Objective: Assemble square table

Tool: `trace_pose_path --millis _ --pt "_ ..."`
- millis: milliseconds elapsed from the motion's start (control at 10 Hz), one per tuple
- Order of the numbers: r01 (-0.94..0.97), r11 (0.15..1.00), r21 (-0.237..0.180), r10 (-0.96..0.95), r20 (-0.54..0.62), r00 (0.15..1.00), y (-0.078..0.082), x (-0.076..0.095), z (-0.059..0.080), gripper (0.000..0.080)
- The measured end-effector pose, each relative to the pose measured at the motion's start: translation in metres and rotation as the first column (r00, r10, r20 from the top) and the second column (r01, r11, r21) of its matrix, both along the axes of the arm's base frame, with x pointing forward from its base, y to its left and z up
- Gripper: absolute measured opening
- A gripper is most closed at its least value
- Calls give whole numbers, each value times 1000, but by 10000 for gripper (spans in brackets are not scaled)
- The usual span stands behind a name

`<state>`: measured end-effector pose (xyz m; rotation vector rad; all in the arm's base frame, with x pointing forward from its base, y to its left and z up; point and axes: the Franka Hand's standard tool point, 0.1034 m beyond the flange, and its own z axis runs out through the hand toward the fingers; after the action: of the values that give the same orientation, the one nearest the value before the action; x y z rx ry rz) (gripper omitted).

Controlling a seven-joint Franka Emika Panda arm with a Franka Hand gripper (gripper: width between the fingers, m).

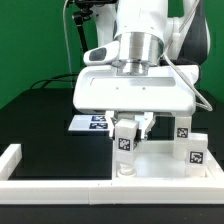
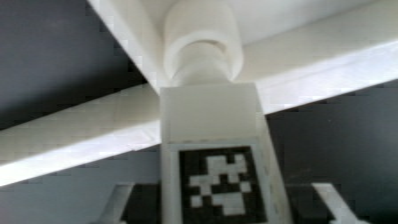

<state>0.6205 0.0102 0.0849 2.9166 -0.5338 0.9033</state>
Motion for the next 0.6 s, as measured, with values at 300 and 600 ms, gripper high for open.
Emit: trace_pose_path --millis 300,600 --pt "-6 1000 -1 6 -7 1000 3 -2 -5 290" --pt "-8 1000 -13 8 -18 1000 0 -5 -15 290"
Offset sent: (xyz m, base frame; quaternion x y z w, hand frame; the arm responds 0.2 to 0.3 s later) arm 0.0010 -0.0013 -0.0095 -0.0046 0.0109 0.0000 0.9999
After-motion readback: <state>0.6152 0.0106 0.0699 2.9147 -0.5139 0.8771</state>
